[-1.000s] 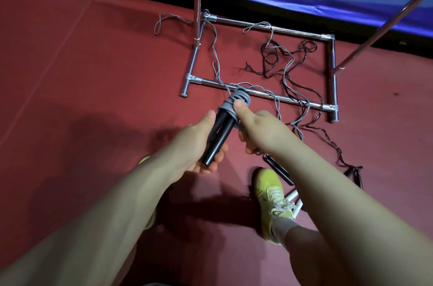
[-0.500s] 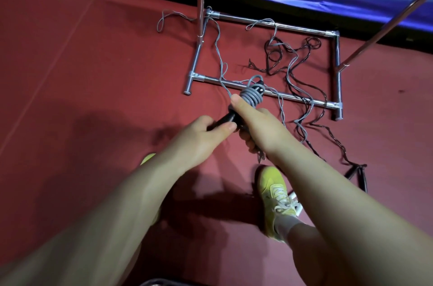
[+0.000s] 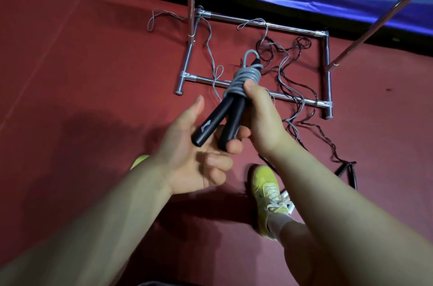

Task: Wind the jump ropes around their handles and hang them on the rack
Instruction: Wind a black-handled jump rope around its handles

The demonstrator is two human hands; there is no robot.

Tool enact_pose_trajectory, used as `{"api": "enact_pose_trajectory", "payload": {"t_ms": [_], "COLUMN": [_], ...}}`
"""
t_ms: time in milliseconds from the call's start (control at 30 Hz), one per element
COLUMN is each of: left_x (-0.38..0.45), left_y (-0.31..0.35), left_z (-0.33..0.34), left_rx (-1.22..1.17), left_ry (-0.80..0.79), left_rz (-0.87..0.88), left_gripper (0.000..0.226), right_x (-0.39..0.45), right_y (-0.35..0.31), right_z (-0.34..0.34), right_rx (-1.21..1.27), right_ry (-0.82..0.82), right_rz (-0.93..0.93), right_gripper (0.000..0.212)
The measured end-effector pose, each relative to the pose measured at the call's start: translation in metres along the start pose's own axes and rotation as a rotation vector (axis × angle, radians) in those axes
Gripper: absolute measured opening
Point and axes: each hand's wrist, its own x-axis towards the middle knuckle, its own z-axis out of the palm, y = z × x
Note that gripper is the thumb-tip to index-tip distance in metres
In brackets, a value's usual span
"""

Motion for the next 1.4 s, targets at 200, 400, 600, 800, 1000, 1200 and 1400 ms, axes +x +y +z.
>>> {"api": "enact_pose_trajectory", "payload": {"t_ms": [200, 400, 600, 800, 1000, 1200, 1400], "left_x": [-0.006, -0.003, 0.004, 0.008, 0.015, 0.019, 0.019], "left_y": [0.012, 0.01, 0.009, 0.007, 0.003, -0.006, -0.002], "left_z": [-0.007, -0.005, -0.009, -0.009, -0.015, -0.021, -0.025], "left_rx": [0.086, 0.226, 0.418, 0.483, 0.693, 0.903, 1.005], "left_ry": [0.068, 0.192, 0.374, 0.439, 0.604, 0.655, 0.711], "left_rz": [-0.066, -0.08, -0.057, 0.005, 0.084, 0.001, 0.144], "left_gripper": [0.07, 0.078, 0.077, 0.075, 0.065, 0.049, 0.037], "right_x": [-0.002, -0.011, -0.007, -0.003, -0.001, -0.007, -0.005], "right_y": [-0.011, -0.013, -0.006, -0.007, 0.003, 0.009, 0.014], "right_z": [-0.021, -0.02, -0.018, -0.012, -0.011, -0.014, -0.009], "right_rx": [-0.367, -0.596, -0.805, -0.829, -0.643, -0.625, -0.507], "right_ry": [-0.196, -0.107, 0.04, 0.111, 0.076, 0.001, 0.009], "right_rz": [0.102, 0.121, 0.165, 0.157, 0.184, 0.385, 0.517], "right_gripper": [0.067, 0.06, 0.06, 0.059, 0.055, 0.069, 0.067]}}
